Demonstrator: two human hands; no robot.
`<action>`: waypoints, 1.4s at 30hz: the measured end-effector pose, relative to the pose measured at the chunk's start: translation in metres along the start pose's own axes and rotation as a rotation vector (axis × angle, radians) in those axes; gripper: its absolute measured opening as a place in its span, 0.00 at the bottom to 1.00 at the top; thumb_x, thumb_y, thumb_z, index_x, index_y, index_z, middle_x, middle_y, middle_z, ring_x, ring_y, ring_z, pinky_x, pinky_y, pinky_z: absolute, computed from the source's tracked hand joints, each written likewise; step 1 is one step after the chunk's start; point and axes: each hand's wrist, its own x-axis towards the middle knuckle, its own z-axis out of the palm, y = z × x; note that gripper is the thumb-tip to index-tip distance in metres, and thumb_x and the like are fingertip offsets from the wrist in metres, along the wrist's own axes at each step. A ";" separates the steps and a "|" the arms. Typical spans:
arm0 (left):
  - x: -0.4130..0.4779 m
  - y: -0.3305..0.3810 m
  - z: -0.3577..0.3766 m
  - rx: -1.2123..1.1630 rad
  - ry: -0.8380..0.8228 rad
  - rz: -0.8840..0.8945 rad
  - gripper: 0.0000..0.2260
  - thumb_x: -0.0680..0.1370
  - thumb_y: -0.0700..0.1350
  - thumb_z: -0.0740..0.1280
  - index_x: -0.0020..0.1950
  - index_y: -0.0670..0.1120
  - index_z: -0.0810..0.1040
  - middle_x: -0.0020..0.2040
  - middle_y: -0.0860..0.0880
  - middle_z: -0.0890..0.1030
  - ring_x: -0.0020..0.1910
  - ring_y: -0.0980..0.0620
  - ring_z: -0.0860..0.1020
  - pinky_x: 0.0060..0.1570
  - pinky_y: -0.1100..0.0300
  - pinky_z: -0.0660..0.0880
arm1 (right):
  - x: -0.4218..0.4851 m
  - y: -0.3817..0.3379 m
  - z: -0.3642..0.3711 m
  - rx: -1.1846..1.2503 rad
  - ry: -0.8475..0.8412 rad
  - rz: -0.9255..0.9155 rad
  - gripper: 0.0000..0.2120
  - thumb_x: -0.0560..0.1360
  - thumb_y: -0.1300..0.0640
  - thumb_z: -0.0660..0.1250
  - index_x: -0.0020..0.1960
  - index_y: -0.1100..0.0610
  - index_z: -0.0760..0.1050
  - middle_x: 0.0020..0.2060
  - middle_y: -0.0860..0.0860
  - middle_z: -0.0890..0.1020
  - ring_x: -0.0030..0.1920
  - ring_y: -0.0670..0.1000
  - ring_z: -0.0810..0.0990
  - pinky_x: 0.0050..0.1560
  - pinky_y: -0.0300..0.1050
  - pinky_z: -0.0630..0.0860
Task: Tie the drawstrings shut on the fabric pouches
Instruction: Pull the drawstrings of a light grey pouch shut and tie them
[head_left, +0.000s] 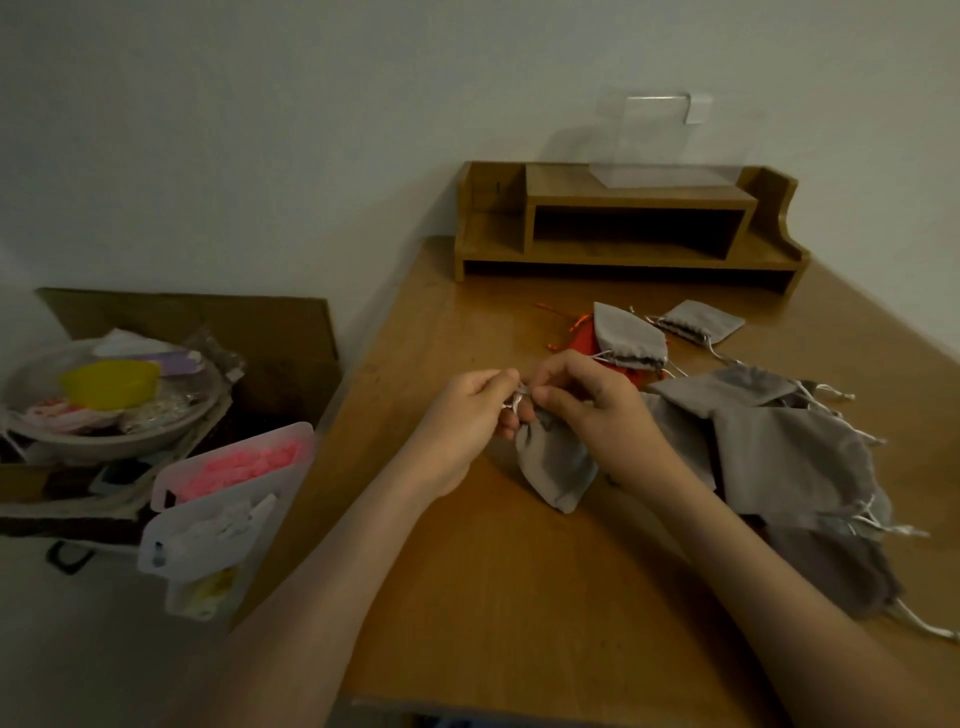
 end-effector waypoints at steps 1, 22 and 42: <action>0.000 0.000 0.000 -0.001 -0.005 -0.013 0.15 0.83 0.44 0.56 0.41 0.43 0.77 0.30 0.54 0.76 0.30 0.58 0.71 0.33 0.65 0.70 | 0.000 -0.001 0.000 -0.007 -0.015 0.003 0.08 0.77 0.63 0.64 0.45 0.51 0.75 0.39 0.46 0.80 0.41 0.44 0.78 0.45 0.40 0.76; -0.003 0.010 -0.011 -0.060 -0.122 -0.053 0.08 0.79 0.42 0.63 0.42 0.47 0.79 0.32 0.54 0.78 0.30 0.61 0.69 0.33 0.69 0.67 | 0.000 -0.010 -0.014 0.263 -0.314 0.392 0.07 0.79 0.58 0.63 0.44 0.54 0.79 0.48 0.56 0.82 0.52 0.54 0.79 0.58 0.53 0.75; 0.000 -0.014 -0.001 1.186 0.418 0.989 0.07 0.77 0.43 0.61 0.40 0.46 0.74 0.35 0.50 0.75 0.38 0.50 0.73 0.45 0.58 0.60 | 0.000 -0.010 0.000 0.137 -0.057 0.273 0.14 0.82 0.51 0.55 0.41 0.55 0.72 0.33 0.50 0.72 0.32 0.45 0.71 0.37 0.37 0.68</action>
